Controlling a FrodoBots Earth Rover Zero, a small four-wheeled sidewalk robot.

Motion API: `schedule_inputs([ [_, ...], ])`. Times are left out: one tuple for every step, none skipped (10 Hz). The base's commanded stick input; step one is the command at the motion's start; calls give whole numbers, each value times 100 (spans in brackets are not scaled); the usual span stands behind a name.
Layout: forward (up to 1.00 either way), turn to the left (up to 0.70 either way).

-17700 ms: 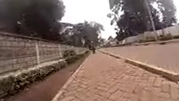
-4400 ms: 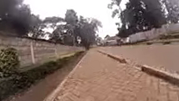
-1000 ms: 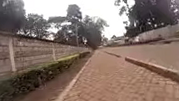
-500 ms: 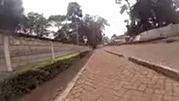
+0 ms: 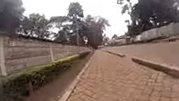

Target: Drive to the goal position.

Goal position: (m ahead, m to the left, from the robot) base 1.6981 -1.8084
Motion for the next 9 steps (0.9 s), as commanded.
schedule_inputs([
  [70, 0],
  [70, 0],
  [70, 0],
  [70, 0],
  [70, -15],
  [70, -31],
  [70, -35],
  [70, -35],
  [70, -35],
])
